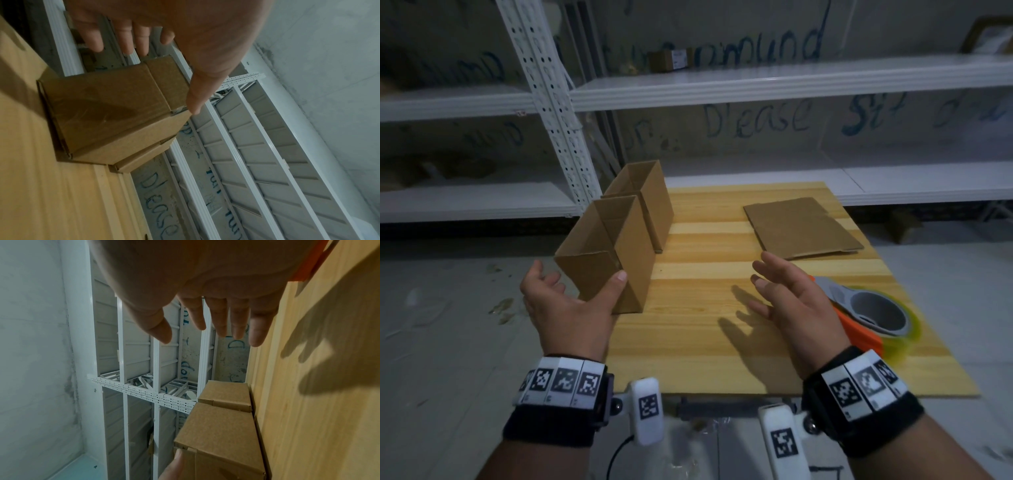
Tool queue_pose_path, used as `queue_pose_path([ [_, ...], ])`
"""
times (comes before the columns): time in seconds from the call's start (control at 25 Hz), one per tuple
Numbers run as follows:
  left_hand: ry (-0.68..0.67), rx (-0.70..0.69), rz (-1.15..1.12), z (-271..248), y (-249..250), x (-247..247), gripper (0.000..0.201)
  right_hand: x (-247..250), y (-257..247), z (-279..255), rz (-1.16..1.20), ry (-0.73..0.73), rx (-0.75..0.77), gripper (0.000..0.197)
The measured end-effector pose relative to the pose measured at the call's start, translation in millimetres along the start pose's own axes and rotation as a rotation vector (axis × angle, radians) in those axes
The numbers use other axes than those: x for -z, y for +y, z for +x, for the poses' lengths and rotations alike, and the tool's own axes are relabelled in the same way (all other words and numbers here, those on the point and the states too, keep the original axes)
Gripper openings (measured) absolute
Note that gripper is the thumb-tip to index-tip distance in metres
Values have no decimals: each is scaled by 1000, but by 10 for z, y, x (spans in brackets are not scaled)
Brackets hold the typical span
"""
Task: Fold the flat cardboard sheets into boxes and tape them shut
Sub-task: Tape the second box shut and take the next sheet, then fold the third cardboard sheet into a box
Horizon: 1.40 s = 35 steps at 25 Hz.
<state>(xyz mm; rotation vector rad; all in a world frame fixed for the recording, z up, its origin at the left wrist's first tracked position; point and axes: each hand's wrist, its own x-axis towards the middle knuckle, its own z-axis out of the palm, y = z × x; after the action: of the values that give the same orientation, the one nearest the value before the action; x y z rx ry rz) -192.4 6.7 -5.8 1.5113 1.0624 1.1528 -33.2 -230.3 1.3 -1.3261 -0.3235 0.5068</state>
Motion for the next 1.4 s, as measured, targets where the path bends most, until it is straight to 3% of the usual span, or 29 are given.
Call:
queue_pose_path([
  [0.16,4,-13,6,-133,130,8,113,0,-100,-81,7,11,30,50],
  [0.36,133,-218,57,-343,542,121,99,93,-186,-150,-13,37,78,49],
  [0.52,41,-238,-71,-592,870,46,84,159,-228,-167,-27,77,119,47],
  [0.8,-365,-22,-61,-1009,926,-595,56,477,-386,-107,-149,126,206,50],
  [1.0,-657,187,99,-836,783,-1311,47,922,-499,62,-246,292,246,43],
  [1.16,-743,390,56,-507,528,-1924,37,1209,-575,158,-65,405,162,35],
  [1.4,-760,453,200,-303,393,-2608,32,1389,-542,279,51,417,62,31],
])
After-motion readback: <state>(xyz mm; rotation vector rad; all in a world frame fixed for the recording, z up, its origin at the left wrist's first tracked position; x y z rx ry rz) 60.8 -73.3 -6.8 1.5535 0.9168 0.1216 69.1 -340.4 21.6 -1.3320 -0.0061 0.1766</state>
